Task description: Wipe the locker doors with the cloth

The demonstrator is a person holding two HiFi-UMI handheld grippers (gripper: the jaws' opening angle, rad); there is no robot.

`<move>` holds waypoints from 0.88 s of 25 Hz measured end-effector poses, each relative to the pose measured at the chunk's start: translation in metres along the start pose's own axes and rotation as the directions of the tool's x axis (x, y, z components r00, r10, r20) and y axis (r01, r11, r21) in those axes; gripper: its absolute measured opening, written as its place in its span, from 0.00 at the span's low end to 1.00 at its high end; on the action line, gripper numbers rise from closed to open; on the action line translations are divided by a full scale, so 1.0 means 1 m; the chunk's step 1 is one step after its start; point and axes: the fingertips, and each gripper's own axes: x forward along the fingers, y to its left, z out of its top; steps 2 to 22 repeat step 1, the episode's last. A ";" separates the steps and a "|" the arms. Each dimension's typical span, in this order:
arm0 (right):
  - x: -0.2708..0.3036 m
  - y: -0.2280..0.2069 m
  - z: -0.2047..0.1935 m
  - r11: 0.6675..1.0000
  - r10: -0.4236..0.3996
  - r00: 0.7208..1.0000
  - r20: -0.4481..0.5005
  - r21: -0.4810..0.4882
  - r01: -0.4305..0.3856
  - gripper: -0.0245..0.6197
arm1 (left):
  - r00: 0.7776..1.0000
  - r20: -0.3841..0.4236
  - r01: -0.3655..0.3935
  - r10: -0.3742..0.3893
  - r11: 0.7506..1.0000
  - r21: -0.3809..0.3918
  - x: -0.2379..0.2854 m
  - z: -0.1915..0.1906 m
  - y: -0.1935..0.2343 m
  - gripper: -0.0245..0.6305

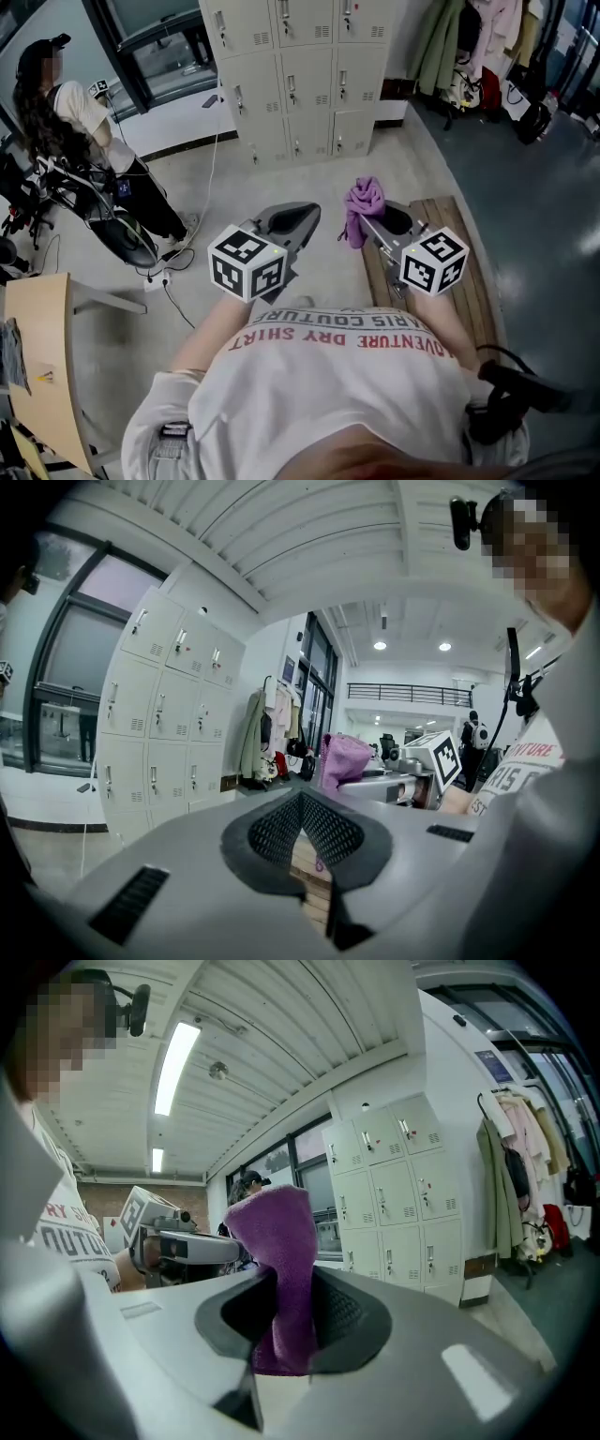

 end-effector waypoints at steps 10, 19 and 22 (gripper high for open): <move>0.001 -0.001 0.002 1.000 0.000 1.000 -0.001 0.000 0.000 0.17 | 1.000 0.000 0.001 -0.001 1.000 0.000 0.001 0.003 0.001 0.04; 0.001 -0.001 0.002 1.000 0.000 1.000 -0.001 0.000 0.000 0.17 | 1.000 0.000 0.001 -0.001 1.000 0.000 0.001 0.003 0.001 0.04; 0.001 -0.001 0.002 1.000 0.000 1.000 -0.001 0.000 0.000 0.17 | 1.000 0.000 0.001 -0.001 1.000 0.000 0.001 0.003 0.001 0.04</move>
